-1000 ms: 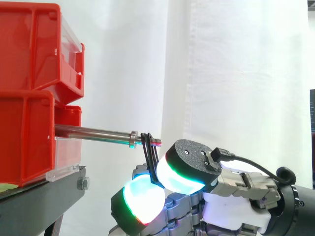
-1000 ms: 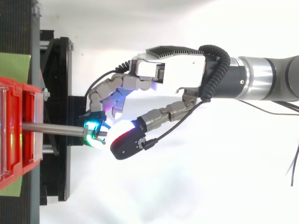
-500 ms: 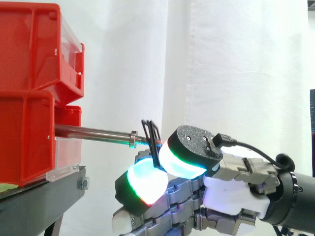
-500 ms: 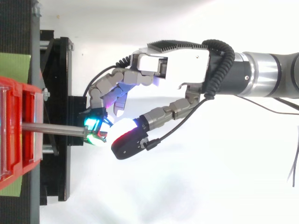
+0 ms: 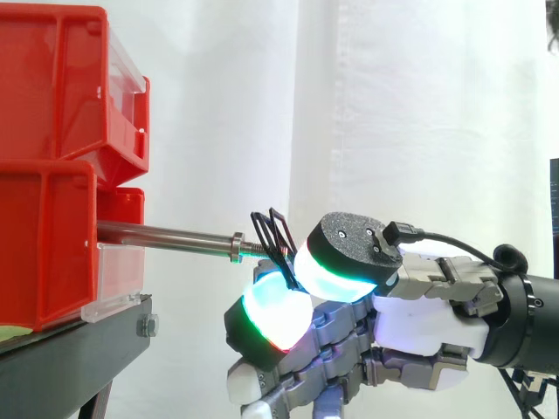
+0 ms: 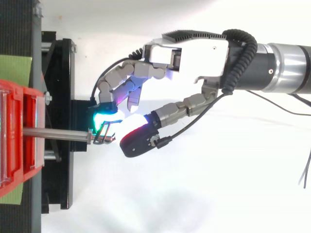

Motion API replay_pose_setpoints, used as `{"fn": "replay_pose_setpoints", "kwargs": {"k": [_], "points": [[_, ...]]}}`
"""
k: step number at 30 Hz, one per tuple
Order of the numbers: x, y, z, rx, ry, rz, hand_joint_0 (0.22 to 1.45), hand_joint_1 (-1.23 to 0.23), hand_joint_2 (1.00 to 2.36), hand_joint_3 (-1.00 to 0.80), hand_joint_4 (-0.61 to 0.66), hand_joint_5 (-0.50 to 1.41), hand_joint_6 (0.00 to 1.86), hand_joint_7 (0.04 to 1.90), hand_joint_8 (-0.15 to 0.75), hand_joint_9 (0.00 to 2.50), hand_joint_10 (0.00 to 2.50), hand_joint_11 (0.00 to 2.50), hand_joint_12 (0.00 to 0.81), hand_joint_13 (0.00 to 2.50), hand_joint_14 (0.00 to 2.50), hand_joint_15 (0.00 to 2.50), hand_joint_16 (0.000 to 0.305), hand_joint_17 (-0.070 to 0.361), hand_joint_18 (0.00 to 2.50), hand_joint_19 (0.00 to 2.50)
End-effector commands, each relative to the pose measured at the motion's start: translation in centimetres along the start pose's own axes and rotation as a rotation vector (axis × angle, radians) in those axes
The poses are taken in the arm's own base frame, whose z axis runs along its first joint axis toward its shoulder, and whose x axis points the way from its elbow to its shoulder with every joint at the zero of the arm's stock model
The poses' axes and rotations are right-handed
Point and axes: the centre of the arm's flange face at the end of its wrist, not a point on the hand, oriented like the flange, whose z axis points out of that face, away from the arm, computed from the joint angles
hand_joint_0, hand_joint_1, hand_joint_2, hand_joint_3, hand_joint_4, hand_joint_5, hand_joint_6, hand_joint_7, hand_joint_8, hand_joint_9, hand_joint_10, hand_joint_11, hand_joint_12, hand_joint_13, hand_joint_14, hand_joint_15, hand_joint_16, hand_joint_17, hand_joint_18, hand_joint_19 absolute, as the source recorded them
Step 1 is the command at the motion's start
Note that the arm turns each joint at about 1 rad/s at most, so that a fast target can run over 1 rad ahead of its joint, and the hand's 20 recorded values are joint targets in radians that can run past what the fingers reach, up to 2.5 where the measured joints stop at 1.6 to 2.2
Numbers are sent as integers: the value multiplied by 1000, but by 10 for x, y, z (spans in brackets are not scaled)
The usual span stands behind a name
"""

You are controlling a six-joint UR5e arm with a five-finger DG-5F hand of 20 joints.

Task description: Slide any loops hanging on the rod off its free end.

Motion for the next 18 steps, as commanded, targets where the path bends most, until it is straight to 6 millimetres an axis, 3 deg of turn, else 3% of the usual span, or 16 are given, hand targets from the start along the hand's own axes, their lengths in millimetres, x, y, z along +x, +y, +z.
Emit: {"fn": "replay_pose_setpoints", "kwargs": {"k": [1, 9, 18], "points": [[-2, 3, -5, 17, 2, -4, 587, -686, 1027, 51, 54, -133, 897, 1089, 400, 835, 3, 113, 399, 883, 5, 119, 64, 145, 1085, 403], [-8, 32, -44, 54, -52, -27, 575, -682, 1072, 48, 37, -130, 897, 1085, 402, 843, 2, 115, 402, 884, 4, 117, 65, 146, 1089, 398], [-11, 53, -69, 84, -85, -34, 572, -683, 1093, 38, 38, -129, 895, 1096, 404, 847, 2, 115, 402, 887, 3, 118, 65, 146, 1087, 399]]}}
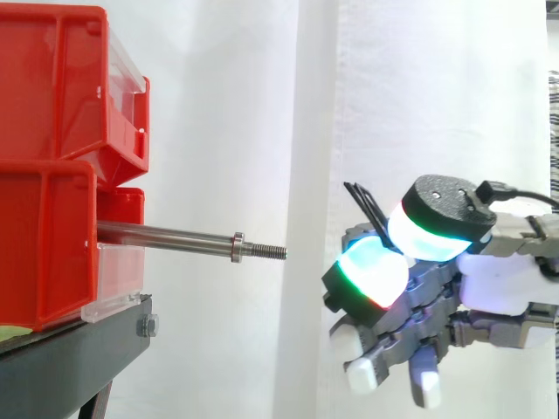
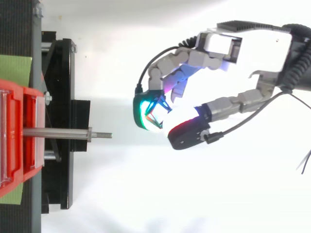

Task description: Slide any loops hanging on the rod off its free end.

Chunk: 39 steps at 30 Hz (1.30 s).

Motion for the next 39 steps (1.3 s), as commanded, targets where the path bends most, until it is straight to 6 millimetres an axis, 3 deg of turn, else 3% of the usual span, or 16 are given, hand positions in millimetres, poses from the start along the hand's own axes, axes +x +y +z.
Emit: {"fn": "replay_pose_setpoints", "kwargs": {"k": [1, 4, 8, 12, 16, 25, 35, 39], "points": [[-1, 7, -10, 16, -19, -3, 571, -683, 1094, 38, 31, -128, 896, 1084, 402, 848, 2, 116, 401, 888, 3, 121, 65, 146, 1088, 397], [-2, 11, -19, 32, -17, -4, 572, -685, 1097, 32, 28, -129, 895, 1107, 406, 847, 3, 115, 404, 886, 4, 124, 65, 146, 1087, 405], [-1, 15, -31, 58, -17, -4, 615, -729, 1051, 92, -68, -152, 919, 1122, 376, 795, 5, 128, 390, 863, 4, 129, 62, 138, 1052, 418], [0, 22, -39, 110, -55, -3, 633, -766, 1000, 94, -51, -159, 927, 1099, 363, 816, 4, 169, 380, 870, 4, 137, 60, 135, 1049, 424], [6, 24, -43, 159, -70, 8, 605, -750, 1015, -125, -5, -149, 911, 1169, 345, 838, 4, 180, 351, 856, 5, 160, 53, 120, 999, 458], [15, 39, -42, 157, -90, 14, 590, -662, 1013, -321, 61, -136, 890, 1199, 332, 845, 4, 142, 319, 838, 6, 164, 48, 108, 951, 500], [16, 59, -43, 163, -89, 12, 586, -563, 1015, -269, 54, -116, 857, 1205, 307, 859, 2, 79, 296, 852, 6, 165, 46, 104, 948, 526], [14, 70, -42, 163, -90, 12, 589, -550, 1015, -173, 57, -103, 835, 1204, 334, 892, 0, 68, 326, 896, 5, 143, 52, 116, 1002, 472]]}}
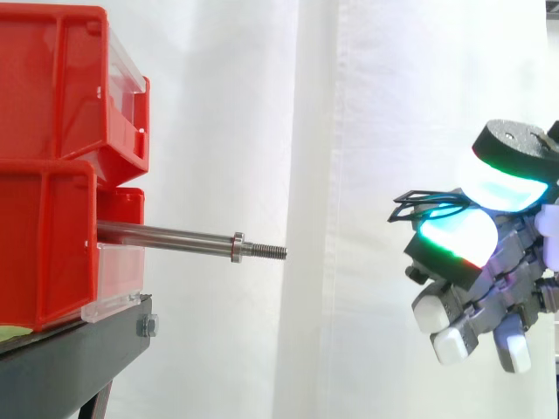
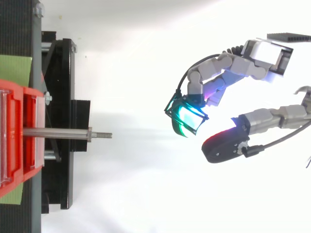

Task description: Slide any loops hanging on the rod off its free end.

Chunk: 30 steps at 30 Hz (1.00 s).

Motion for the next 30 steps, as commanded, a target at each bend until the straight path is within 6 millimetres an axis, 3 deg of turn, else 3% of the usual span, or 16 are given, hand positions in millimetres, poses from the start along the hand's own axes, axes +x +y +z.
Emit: {"fn": "replay_pose_setpoints", "kwargs": {"k": [1, 6, 13, 21, 30], "points": [[-2, 11, -1, 2, -1, 0, 589, -578, 1014, -129, 62, -105, 835, 1208, 351, 895, 3, 79, 343, 912, 5, 144, 54, 121, 1022, 442], [-4, 23, 2, 20, 2, -6, 585, -716, 1013, -40, 82, -133, 866, 1142, 370, 882, 2, 124, 364, 913, 4, 131, 57, 127, 1046, 402], [-7, 38, 9, 18, -10, -6, 644, -819, 1020, -83, -50, -174, 898, 1134, 320, 824, 5, 167, 323, 865, 6, 158, 48, 109, 952, 416], [-6, 39, 9, 22, -10, -7, 667, -819, 1017, -237, -12, -181, 898, 1093, 309, 802, 7, 164, 318, 857, 6, 161, 46, 104, 926, 436], [-8, 51, 13, 33, -6, -9, 611, -689, 1010, -368, 60, -151, 873, 1154, 321, 843, 4, 145, 316, 873, 6, 172, 46, 104, 926, 471]]}}
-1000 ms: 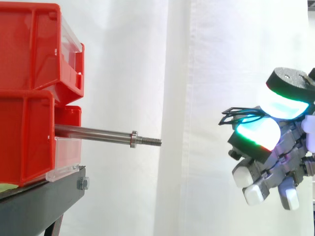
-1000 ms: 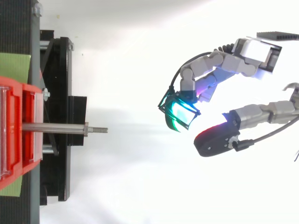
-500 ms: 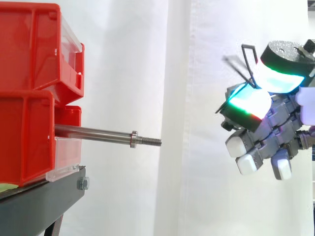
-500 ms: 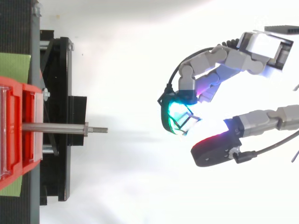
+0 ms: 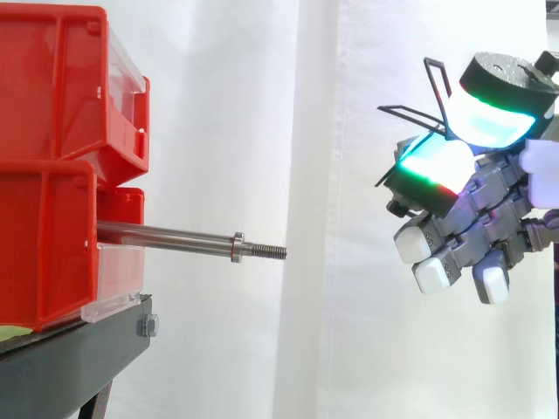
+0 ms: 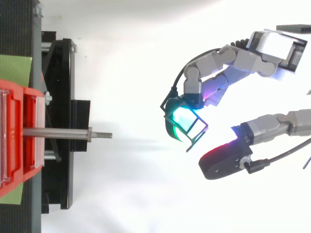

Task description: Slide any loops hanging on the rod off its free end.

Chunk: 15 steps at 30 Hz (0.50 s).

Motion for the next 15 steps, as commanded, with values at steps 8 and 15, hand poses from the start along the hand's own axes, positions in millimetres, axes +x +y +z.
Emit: {"fn": "replay_pose_setpoints", "kwargs": {"k": [8, 15], "points": [[-6, 23, 4, 41, 16, -15, 595, -541, 1017, -233, 79, -122, 825, 1127, 327, 887, 3, 126, 323, 899, 7, 189, 48, 109, 960, 540], [-8, 30, 7, 34, 14, -12, 585, -724, 1009, -84, 164, -141, 818, 1026, 376, 907, 4, 160, 382, 917, 5, 160, 60, 136, 1082, 454]]}}
